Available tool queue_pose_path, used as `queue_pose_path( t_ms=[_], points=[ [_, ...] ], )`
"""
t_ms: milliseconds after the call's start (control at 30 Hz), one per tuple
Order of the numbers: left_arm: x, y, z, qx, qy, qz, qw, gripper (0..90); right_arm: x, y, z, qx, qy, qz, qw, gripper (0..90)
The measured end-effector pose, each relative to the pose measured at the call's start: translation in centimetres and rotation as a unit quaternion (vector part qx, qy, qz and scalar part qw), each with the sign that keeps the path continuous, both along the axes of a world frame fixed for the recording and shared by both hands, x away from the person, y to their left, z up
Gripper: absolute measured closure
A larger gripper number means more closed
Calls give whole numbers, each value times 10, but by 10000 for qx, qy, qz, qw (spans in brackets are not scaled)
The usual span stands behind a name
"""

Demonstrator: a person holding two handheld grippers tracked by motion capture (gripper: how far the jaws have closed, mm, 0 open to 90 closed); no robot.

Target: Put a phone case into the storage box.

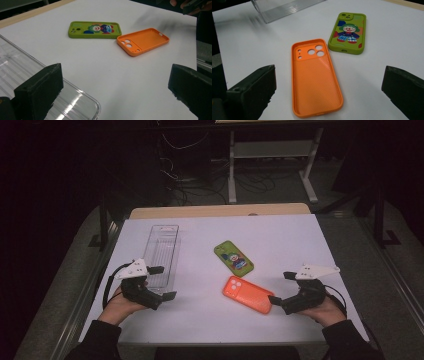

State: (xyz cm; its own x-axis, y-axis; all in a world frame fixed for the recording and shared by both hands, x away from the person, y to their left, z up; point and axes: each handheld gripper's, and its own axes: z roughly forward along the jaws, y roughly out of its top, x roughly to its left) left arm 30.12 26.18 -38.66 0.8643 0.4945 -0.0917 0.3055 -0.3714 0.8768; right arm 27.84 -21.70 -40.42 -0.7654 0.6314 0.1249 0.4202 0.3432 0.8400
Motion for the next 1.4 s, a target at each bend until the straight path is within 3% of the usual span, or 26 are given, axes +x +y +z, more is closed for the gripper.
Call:
queue_pose_path(
  t_ms=[667, 933, 1400],
  points=[
    [0, -1, 1, -73, 21, 19, 10000, 0, 5, -1, 11, 88, -80, -73, 9999, 0],
    [0, 0, 1, 41, -5, -50, 10000, 0, 11, 0, 16, 19, -30, -15, 10000, 0],
    [0, -2, 2, -15, 5, -47, 10000, 0, 31, 3, 27, 75, -153, -3, 9999, 0]
  ],
)
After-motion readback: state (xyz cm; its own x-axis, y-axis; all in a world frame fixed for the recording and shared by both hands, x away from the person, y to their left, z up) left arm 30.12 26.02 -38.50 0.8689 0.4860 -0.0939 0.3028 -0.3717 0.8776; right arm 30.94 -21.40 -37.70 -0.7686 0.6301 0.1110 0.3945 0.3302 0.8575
